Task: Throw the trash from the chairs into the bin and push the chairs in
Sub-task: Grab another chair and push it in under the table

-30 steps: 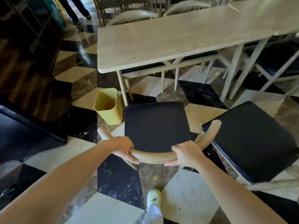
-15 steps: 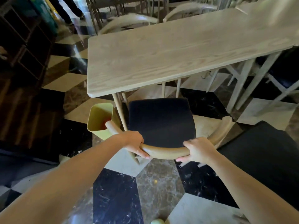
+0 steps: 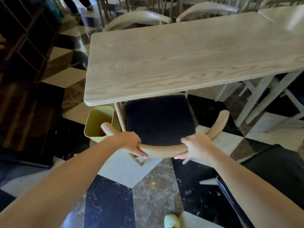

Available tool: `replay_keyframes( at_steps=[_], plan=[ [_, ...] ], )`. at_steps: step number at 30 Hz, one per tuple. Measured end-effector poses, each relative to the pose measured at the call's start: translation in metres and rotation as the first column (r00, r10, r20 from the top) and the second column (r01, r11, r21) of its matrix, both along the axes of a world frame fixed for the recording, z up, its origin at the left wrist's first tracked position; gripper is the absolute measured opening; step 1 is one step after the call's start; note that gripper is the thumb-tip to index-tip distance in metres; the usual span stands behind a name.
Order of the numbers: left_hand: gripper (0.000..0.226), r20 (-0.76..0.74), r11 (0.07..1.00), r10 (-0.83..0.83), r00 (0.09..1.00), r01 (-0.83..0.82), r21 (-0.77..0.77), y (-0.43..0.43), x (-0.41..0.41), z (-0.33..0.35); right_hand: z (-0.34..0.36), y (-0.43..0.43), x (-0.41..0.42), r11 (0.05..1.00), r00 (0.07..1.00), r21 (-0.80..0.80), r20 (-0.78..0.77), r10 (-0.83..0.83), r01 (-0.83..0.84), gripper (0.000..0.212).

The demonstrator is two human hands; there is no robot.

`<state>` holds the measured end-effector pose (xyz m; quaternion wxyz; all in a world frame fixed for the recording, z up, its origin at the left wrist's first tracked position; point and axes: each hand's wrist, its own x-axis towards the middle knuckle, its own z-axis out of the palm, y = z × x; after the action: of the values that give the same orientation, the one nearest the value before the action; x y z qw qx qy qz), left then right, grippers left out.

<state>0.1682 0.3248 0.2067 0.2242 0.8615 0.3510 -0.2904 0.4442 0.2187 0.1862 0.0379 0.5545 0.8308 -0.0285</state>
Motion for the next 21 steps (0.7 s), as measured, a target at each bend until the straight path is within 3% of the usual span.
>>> replay_keyframes(
  at_steps=[4,10,21],
  plan=[
    [0.055,0.020,0.999,0.049,0.999,-0.049,0.016,0.014,0.002,-0.001,0.000,0.033,0.010,0.999,0.999,-0.030,-0.008,0.034,-0.034,0.089],
    [0.058,-0.010,0.998,0.026,1.000,-0.026,0.053,0.028,0.002,0.003,0.001,0.050,0.009,0.994,0.994,0.008,0.001,0.110,-0.110,0.084],
    [0.066,0.023,0.998,0.049,0.999,-0.050,0.026,0.052,-0.016,0.000,-0.002,0.059,-0.007,0.988,0.991,0.124,-0.076,0.107,-0.097,0.078]
  ],
)
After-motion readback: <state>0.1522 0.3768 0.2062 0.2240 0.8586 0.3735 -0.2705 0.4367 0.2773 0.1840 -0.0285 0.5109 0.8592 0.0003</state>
